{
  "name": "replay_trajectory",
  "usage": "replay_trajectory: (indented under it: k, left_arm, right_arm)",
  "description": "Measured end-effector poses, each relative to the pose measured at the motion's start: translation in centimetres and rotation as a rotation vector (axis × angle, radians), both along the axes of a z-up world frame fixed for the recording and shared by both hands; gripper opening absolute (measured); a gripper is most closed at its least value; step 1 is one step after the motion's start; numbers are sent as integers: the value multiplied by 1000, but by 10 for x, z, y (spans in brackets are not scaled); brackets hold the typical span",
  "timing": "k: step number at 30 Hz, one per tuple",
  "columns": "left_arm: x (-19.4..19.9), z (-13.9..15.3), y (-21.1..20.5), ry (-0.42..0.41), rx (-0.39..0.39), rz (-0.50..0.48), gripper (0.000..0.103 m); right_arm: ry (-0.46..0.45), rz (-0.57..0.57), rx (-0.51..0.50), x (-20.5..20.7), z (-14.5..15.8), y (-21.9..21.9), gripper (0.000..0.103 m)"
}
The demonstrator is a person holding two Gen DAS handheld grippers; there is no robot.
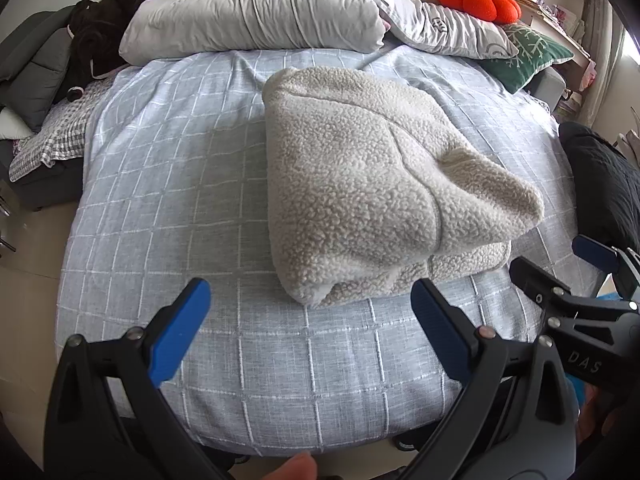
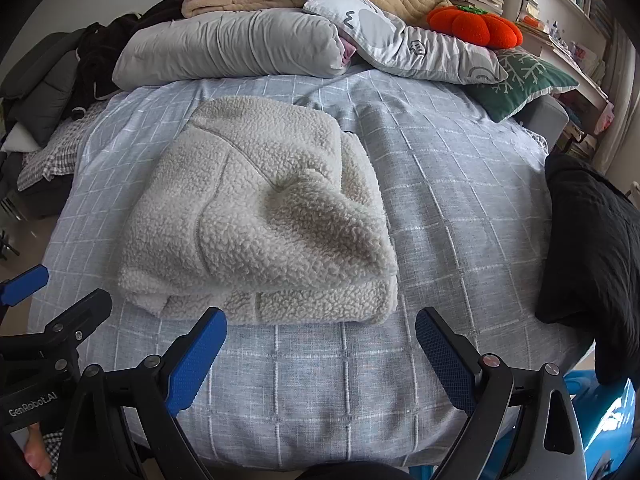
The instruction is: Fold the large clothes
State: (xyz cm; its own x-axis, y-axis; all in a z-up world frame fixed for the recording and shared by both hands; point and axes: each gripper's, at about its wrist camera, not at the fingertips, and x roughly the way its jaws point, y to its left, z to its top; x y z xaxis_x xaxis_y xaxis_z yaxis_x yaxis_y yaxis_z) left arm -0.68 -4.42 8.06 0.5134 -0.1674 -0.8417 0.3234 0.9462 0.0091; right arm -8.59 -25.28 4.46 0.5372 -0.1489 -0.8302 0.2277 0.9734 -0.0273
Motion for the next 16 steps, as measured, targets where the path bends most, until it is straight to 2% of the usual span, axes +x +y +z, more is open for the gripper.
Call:
replay_trajectory:
  k: [16]
  left_arm:
    - [2,-6,3,19,8,14,100]
  right_arm:
    - [10,6,6,3,-4,4,97]
